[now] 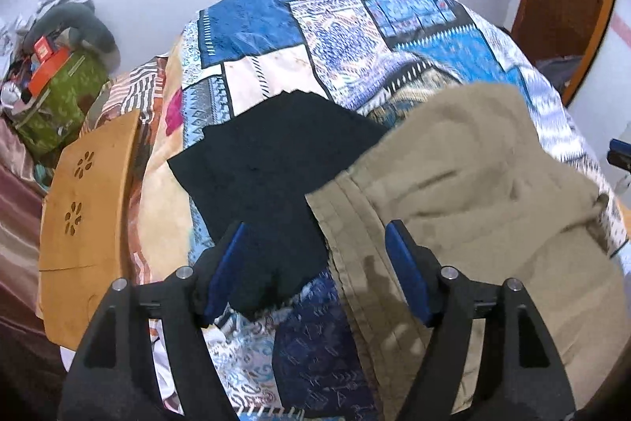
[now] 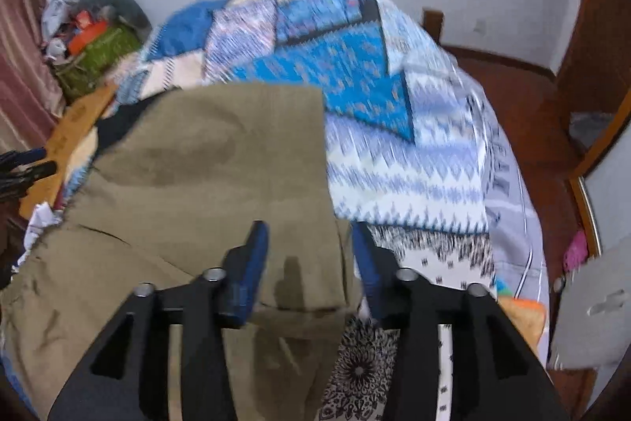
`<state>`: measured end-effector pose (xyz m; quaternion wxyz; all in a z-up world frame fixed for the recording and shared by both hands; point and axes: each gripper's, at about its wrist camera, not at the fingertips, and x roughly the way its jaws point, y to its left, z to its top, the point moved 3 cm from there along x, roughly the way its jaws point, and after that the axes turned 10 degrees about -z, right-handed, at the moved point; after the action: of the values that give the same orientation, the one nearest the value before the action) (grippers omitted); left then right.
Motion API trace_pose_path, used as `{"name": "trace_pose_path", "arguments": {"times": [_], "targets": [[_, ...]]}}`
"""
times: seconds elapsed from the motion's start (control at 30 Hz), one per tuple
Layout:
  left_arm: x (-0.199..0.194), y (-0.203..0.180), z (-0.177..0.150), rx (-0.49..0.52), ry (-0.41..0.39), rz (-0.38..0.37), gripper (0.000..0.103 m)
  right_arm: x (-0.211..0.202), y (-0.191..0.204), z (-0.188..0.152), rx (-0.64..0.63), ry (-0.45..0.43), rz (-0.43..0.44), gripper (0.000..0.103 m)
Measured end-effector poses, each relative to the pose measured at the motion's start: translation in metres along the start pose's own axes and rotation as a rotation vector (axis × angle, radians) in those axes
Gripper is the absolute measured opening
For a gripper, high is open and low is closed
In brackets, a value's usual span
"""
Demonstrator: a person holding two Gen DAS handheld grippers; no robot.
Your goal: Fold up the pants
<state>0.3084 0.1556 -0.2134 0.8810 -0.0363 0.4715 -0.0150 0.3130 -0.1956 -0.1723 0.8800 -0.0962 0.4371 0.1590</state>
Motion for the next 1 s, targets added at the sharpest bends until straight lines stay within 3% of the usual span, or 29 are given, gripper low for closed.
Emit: {"name": "trace_pose_path", "arguments": {"times": [0.23, 0.33, 0.57, 0.73, 0.87, 1.0], "targets": [[0.038, 0.021, 0.021, -0.084, 0.046, -0.02, 0.072, 0.006, 0.008, 0.033, -0.012, -0.053, 0.02, 0.054], [0.063, 0.032, 0.021, -0.144, 0.08, 0.012, 0.072, 0.028, 0.015, 0.048, -0.043, -0.043, 0.007, 0.054], [0.111, 0.038, 0.015, -0.193, 0.17, -0.055, 0.072, 0.082, 0.023, 0.073, -0.05, -0.021, -0.036, 0.054], [0.127, 0.036, 0.013, -0.177, 0.182, -0.05, 0.081, 0.127, 0.019, 0.089, -0.01, 0.037, -0.024, 0.054], [0.134, 0.04, 0.01, -0.221, 0.183, -0.098, 0.081, 0.158, 0.016, 0.091, 0.018, 0.104, 0.002, 0.054], [0.133, 0.038, 0.009, -0.252, 0.18, -0.196, 0.066, 0.161, 0.014, 0.09, 0.087, 0.084, 0.057, 0.04]]}}
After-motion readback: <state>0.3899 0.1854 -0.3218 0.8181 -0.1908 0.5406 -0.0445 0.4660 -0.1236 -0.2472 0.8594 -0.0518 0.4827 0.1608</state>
